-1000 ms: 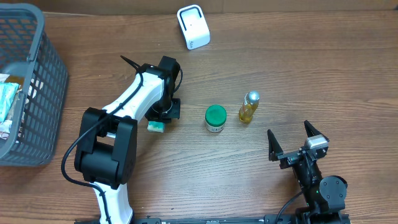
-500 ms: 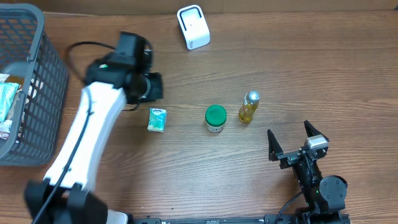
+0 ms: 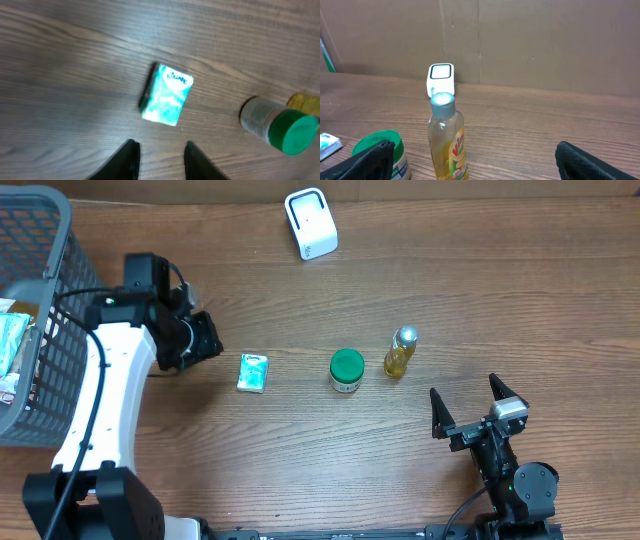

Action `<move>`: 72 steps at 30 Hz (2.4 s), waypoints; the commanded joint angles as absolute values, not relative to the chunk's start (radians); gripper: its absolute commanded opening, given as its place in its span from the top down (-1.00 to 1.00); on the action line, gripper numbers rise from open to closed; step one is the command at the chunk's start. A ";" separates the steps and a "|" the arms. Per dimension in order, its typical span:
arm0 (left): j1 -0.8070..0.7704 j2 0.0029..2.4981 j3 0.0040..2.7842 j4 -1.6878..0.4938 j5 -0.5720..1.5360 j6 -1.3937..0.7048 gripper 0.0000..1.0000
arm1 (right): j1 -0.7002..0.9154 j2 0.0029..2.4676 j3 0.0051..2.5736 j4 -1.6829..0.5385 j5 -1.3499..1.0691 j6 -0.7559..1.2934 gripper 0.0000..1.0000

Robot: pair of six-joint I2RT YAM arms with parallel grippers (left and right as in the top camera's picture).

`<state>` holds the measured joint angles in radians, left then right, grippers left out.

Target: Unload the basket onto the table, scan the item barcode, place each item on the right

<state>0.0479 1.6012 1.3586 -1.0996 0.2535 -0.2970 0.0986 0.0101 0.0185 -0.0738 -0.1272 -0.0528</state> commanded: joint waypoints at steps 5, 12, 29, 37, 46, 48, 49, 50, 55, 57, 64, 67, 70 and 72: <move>0.046 1.662 1.208 -0.946 0.356 -0.207 0.39 | 0.100 0.003 0.008 -0.070 -0.133 -0.052 -1.00; 0.045 1.811 1.208 -0.904 0.361 -0.152 0.54 | 0.100 0.003 0.008 -0.070 -0.133 -0.052 -1.00; 0.046 1.965 1.209 -0.859 0.492 0.005 0.46 | 0.100 0.003 0.008 -0.070 -0.133 -0.052 -1.00; 0.046 1.965 1.246 -0.885 0.492 0.031 0.31 | 0.100 0.003 0.008 -0.070 -0.133 -0.052 -1.00; 0.046 1.965 1.246 -0.862 0.498 0.030 0.18 | 0.100 0.003 0.008 -0.070 -0.133 -0.052 -1.00; 0.046 1.966 1.246 -0.859 0.522 0.030 0.16 | 0.100 0.003 0.008 -0.070 -0.133 -0.052 -1.00; 0.046 1.966 1.246 -0.859 0.525 0.030 0.12 | 0.100 0.003 0.008 -0.070 -0.133 -0.052 -1.00; 0.046 1.966 1.246 -0.859 0.525 0.030 0.10 | 0.100 0.003 0.008 -0.070 -0.133 -0.052 -1.00; 0.045 1.974 1.245 -0.858 0.520 0.030 0.08 | 0.100 0.003 0.008 -0.070 -0.133 -0.052 -1.00; 0.045 1.975 1.237 -0.849 0.514 0.025 0.11 | 0.100 0.003 0.008 -0.070 -0.133 -0.052 -1.00; 0.045 1.975 1.194 -0.796 0.513 0.022 0.26 | 0.100 0.003 0.008 -0.070 -0.133 -0.052 -1.00; 0.045 1.975 1.171 -0.762 0.514 0.012 0.25 | 0.100 0.003 0.008 -0.070 -0.133 -0.052 -1.00; 0.045 1.975 1.145 -0.743 0.514 0.000 0.23 | 0.100 0.003 0.008 -0.070 -0.133 -0.052 -1.00; 0.045 1.975 1.133 -0.743 0.513 0.001 0.21 | 0.100 0.003 0.008 -0.070 -0.133 -0.052 -1.00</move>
